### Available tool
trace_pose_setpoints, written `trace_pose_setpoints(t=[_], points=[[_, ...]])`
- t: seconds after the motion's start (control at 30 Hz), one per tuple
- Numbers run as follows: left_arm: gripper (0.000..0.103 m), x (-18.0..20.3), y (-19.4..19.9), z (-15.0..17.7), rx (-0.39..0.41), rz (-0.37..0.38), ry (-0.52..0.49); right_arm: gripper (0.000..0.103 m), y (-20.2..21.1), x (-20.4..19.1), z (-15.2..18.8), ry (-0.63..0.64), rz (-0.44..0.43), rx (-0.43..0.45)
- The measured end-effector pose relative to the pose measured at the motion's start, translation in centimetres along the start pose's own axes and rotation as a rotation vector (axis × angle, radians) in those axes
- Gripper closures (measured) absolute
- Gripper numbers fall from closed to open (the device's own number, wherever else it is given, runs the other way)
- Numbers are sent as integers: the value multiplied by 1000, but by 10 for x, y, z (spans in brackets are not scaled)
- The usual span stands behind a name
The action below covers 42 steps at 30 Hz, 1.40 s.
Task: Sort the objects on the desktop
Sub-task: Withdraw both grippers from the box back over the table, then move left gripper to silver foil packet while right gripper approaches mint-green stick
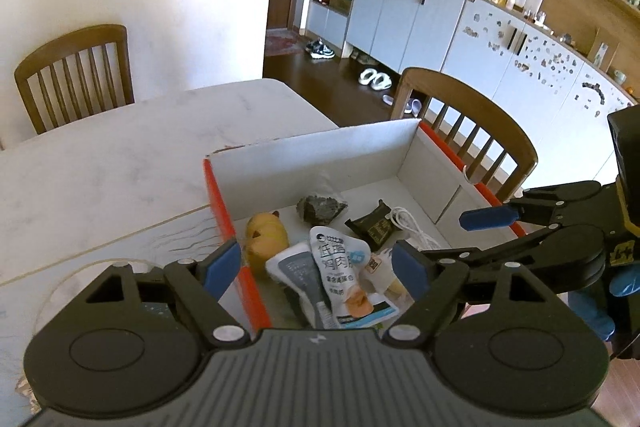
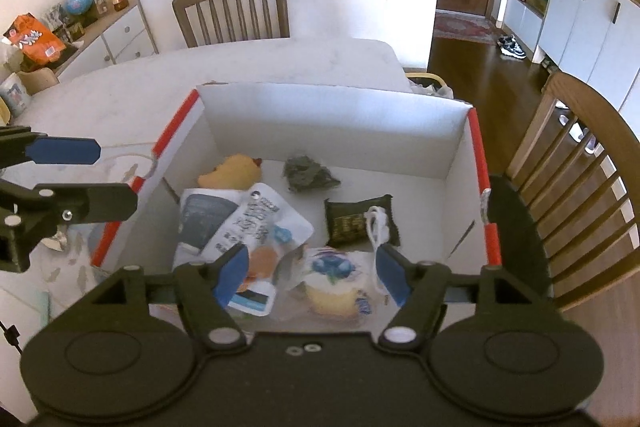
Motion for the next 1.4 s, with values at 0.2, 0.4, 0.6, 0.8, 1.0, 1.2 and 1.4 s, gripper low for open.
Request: trace_pose_setpoints(t=[0.2,0.4,0.6,0.8,1.0,1.2,1.4], points=[[20,-17,16,6,17,3,2,26,11,-22,4,-10,-3,25],[11,-40,30,15,26,-6,17,22,18,-49,8,-15,-13,39],[2,-69,44,24,41,-23,34,20,25,-90,11,5,-65,57],[1,-96,54,35,42,-36,44,18,29,-139,17,50,-111,61],[1,-122,62,46,37,-49,54,18,24,-173,26,62,-127,40],[1,-151,65,57,25,-64,65,18,18,-207,36,78,-137,29],[1,-182,64,65,13,-97,83,18,10,-239,44,114,-134,27]])
Point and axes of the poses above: each gripper's, at about its wrist camera, not at the fingertips, and y roughly against the way its jaws point, x to its right, z to its underside, the point moved 2 cm from there along -y, roughly the way its jaws point, and after that the axes turned 2 degrees about y, right-handed, at the moved point
